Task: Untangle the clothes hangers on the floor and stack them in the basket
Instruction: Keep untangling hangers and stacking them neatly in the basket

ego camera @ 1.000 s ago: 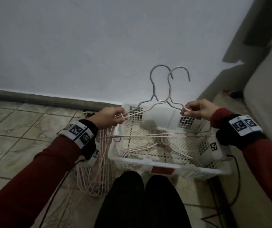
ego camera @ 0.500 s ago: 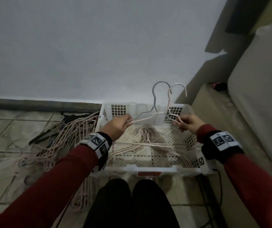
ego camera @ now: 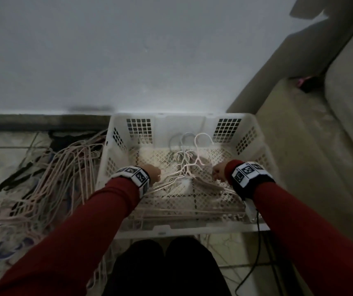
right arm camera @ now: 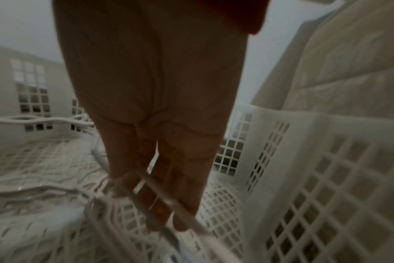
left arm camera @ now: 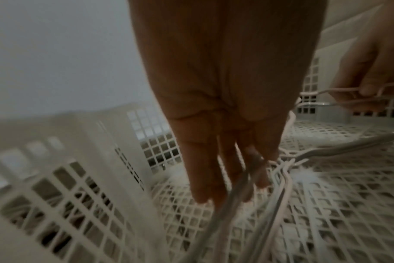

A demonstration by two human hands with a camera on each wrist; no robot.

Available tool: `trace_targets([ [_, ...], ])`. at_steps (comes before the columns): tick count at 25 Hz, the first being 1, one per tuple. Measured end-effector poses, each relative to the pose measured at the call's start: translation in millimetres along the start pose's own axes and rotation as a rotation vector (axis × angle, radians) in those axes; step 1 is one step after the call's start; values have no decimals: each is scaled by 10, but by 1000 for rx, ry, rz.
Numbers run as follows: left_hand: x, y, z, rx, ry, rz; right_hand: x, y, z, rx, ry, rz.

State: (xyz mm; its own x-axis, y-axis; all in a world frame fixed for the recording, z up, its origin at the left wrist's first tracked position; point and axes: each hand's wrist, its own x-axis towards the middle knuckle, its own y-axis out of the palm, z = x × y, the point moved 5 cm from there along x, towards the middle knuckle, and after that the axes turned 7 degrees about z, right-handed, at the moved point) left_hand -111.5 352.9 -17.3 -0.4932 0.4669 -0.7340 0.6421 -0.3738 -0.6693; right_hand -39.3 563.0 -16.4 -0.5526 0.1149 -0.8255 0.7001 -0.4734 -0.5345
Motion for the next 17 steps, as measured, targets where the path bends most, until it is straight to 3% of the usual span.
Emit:
trace_targets([
  [4,170,240,99,77,-45,124,292,152,-77,-49,23,23],
  [11,232,212,62,131,-25,21,319,89,8,-108,-83,-180],
  [17,66,-21,-22,42,36,-56,-143,-279,99,-52,-290,-405],
])
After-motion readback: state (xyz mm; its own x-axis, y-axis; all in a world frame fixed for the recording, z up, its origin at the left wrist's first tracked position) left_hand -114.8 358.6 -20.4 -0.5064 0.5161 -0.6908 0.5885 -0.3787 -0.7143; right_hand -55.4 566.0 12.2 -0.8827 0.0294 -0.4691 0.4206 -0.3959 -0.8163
